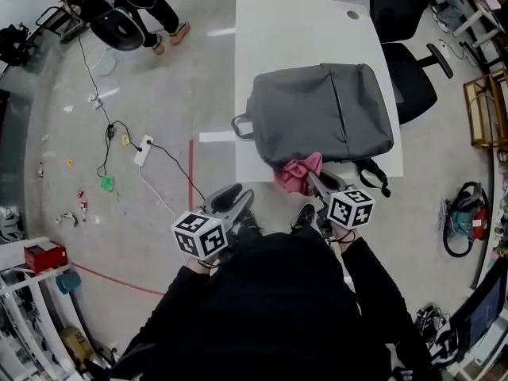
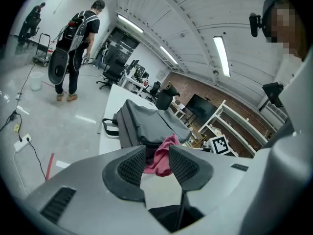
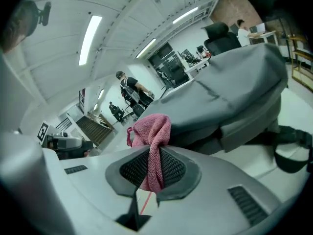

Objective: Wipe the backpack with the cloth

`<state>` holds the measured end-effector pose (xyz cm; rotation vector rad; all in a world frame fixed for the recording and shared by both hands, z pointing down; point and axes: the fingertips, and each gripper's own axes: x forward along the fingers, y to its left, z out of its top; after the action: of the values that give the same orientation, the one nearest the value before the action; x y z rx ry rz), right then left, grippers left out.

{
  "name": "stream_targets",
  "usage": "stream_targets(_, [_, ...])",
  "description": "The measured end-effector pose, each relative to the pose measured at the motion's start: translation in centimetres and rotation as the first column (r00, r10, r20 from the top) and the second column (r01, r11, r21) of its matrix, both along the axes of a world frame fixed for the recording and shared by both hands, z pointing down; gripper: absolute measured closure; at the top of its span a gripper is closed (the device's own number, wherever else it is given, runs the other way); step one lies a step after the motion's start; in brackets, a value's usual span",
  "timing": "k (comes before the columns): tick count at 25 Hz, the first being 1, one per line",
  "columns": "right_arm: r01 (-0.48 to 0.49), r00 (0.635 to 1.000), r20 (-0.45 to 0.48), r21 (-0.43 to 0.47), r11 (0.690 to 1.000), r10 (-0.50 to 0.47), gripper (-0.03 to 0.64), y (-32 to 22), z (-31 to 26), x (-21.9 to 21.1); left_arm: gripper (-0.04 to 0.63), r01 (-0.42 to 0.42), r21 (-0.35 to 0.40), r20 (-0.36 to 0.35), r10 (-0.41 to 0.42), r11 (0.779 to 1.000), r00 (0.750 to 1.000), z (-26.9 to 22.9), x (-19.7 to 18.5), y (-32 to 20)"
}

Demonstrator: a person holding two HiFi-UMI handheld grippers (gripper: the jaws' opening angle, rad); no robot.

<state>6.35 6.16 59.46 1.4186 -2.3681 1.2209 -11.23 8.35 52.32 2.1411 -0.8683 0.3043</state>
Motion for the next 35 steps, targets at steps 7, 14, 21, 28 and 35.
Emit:
stream_targets(7, [-0.191, 0.981, -0.017, 0.039, 0.981, 0.192, 0.565, 0.5, -3.2, 15.1, 0.436, 0.006, 0.016, -0.014, -0.006, 1.000, 1.000, -0.3, 6.5, 0.7])
stream_targets(14, [-0.407, 0.905, -0.083, 0.115, 0.906, 0.417, 0.565, -0.3, -5.3, 31.3, 0.436, 0.008, 0.006, -0.030, -0.008, 1.000, 1.000, 0.2, 11.2, 1.8])
stream_targets(21, [-0.460, 0.888, -0.044, -0.086, 0.884, 0.457, 0.565, -1.5, 2.8, 30.0, 0.436, 0.028, -0.005, -0.005, -0.028, 1.000, 1.000, 0.0, 8.7, 2.3])
stream_targets(28, [-0.526, 0.848, -0.044, -0.188, 0.829, 0.528, 0.565, -1.1, 6.5, 22.6, 0.436, 0.065, -0.013, 0.011, -0.065, 0.998, 0.998, 0.1, 1.7, 2.1])
stream_targets(35, [-0.431, 0.901, -0.033, -0.191, 0.882, 0.433, 0.565, -0.3, 5.9, 11.1, 0.436, 0.055, -0.017, -0.014, -0.055, 0.998, 0.998, 0.4, -6.4, 1.0])
